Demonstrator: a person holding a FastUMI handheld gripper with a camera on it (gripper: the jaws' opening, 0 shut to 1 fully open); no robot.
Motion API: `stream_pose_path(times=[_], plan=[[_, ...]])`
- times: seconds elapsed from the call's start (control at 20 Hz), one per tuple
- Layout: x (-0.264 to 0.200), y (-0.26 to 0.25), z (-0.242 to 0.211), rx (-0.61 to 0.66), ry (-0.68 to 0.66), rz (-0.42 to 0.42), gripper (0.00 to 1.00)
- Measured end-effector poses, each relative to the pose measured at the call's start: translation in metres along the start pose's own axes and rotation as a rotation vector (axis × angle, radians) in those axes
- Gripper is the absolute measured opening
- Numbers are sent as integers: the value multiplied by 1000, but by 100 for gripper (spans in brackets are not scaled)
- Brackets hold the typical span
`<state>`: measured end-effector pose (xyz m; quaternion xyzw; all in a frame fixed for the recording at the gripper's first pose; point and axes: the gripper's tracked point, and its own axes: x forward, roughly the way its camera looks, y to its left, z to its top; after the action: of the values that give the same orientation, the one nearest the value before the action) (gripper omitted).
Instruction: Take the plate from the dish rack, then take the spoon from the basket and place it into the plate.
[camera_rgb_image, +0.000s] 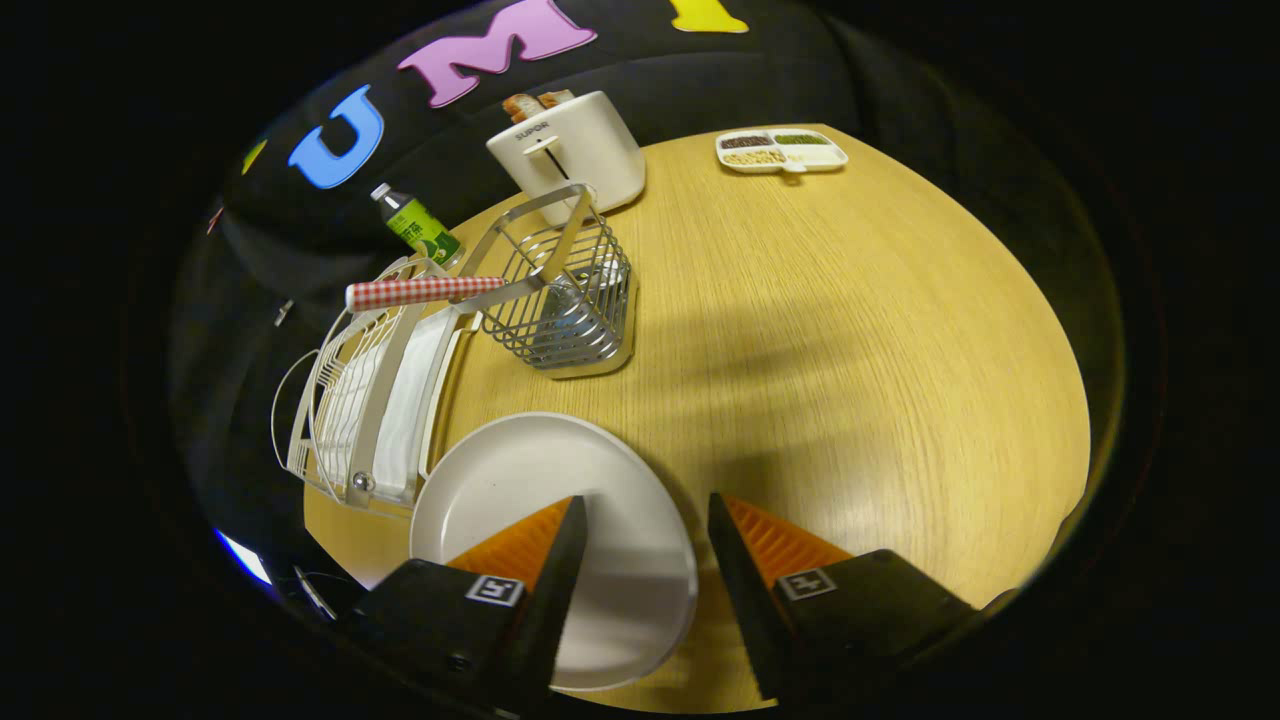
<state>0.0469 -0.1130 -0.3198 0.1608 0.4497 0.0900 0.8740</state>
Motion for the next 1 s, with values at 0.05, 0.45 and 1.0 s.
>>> stream_pose_path(times=[0.05, 0.45, 1.0], plan=[[-10, 5, 12, -40, -43, 12, 91], [-70, 70, 98, -329, -371, 104, 99], [-11, 113, 127, -572, -470, 131, 98]])
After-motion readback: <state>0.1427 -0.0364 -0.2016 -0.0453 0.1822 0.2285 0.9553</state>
